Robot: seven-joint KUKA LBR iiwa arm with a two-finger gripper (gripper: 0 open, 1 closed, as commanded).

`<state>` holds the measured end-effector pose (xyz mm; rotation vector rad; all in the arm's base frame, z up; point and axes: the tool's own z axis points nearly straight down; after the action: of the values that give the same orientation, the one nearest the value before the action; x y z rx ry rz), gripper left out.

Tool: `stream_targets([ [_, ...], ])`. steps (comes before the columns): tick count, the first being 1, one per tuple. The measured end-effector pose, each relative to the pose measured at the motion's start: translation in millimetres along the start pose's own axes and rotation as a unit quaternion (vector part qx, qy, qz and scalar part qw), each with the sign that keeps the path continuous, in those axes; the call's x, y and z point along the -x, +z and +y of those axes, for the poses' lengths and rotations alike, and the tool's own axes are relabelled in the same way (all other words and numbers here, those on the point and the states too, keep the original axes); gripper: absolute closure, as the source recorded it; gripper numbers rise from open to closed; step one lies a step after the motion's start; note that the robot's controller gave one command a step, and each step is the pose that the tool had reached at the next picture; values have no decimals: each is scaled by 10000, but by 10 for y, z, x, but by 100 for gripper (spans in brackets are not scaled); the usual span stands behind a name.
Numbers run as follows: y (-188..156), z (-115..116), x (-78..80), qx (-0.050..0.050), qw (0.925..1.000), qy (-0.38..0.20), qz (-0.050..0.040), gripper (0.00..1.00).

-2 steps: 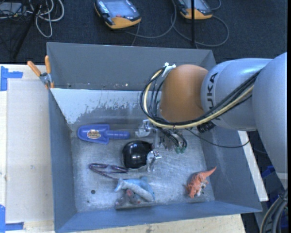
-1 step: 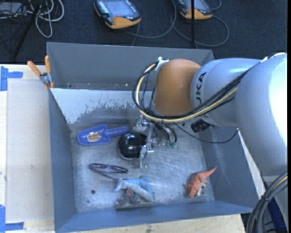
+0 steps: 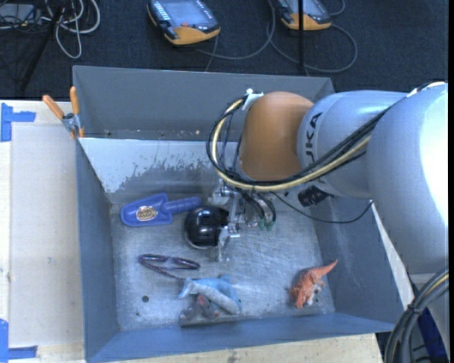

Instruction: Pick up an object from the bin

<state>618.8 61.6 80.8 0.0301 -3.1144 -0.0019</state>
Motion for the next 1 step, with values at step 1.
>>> stream_targets([
  [1,-1945,182,-23,-10,9994,-307,-136,100],
])
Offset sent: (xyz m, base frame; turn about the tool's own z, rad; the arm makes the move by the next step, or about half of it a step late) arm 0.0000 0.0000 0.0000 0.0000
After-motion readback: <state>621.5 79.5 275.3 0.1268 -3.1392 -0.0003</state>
